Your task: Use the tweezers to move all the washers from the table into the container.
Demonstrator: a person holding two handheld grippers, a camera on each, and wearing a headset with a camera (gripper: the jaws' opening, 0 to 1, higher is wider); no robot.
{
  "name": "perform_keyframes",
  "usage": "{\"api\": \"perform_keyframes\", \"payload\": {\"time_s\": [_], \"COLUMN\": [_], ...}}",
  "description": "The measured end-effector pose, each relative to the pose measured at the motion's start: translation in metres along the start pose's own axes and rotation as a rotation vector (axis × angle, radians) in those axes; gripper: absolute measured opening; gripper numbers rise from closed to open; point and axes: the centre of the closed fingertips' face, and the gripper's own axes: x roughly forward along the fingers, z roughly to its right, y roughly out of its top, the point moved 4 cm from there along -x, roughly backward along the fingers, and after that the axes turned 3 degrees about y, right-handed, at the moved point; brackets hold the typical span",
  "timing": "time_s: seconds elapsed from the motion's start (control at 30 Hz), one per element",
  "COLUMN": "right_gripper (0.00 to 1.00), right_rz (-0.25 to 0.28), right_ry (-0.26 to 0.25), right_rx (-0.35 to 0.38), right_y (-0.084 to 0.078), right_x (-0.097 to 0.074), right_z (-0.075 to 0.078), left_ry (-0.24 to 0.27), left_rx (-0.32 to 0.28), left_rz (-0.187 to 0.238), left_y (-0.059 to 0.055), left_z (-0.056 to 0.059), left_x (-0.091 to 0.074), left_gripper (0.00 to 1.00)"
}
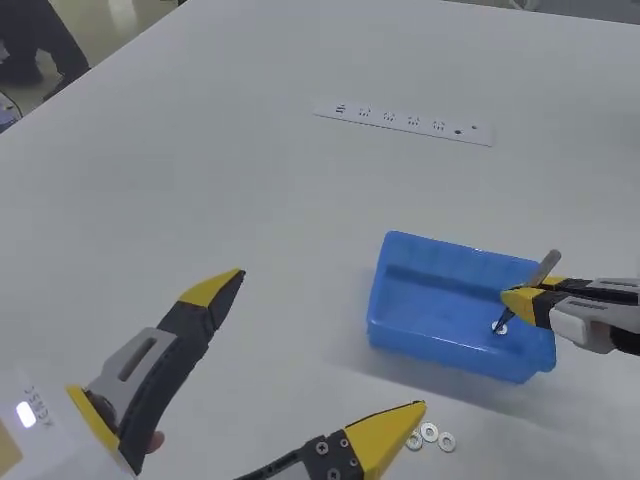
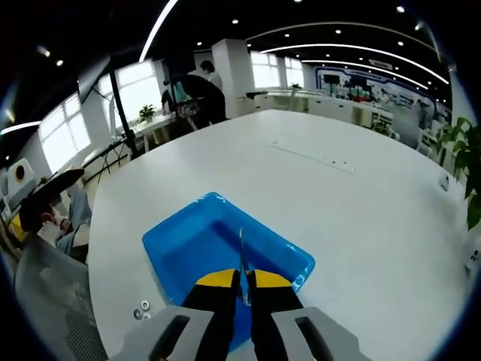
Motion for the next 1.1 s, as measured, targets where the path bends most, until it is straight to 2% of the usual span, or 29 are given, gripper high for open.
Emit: {"api": "perform_keyframes", "payload": {"time_s": [0.23,0.4,0.53,0.63,0.77,1.0,1.1], "right_gripper": [0.03,0.03,0.03,0.03,0.03,0.03,0.03], "right_rz": [0.021,0.073,0.113,0.154,0.174,0.164,0.166], "right_ry": [0.001,0.007,0.022,0.055,0.115,0.178,0.212], "right_rx": [0.023,0.063,0.081,0.088,0.093,0.13,0.192], "right_y": [0.003,0.011,0.02,0.03,0.032,0.02,0.011], "right_x": [-0.007,-0.015,-0.025,-0.034,-0.043,-0.049,-0.047], "right_z": [0.0,-0.002,-0.01,-0.024,-0.047,-0.069,-0.077], "left_ry": [0.002,-0.001,0.005,0.005,0.001,-0.002,-0.005], "left_rx": [-0.001,0.001,-0.005,0.0,-0.001,-0.005,-0.007], "left_rz": [-0.002,-0.002,0.001,0.004,0.006,0.005,0.005], "left_y": [0.0,0.0,0.001,0.001,0.001,-0.002,-0.004], "left_z": [-0.001,-0.001,-0.003,-0.003,-0.002,-0.003,-0.004], "left_x": [0.0,-0.001,-0.001,-0.002,-0.002,-0.003,-0.003], "left_gripper": [0.92,0.92,0.92,0.92,0.92,0.91,0.91]}}
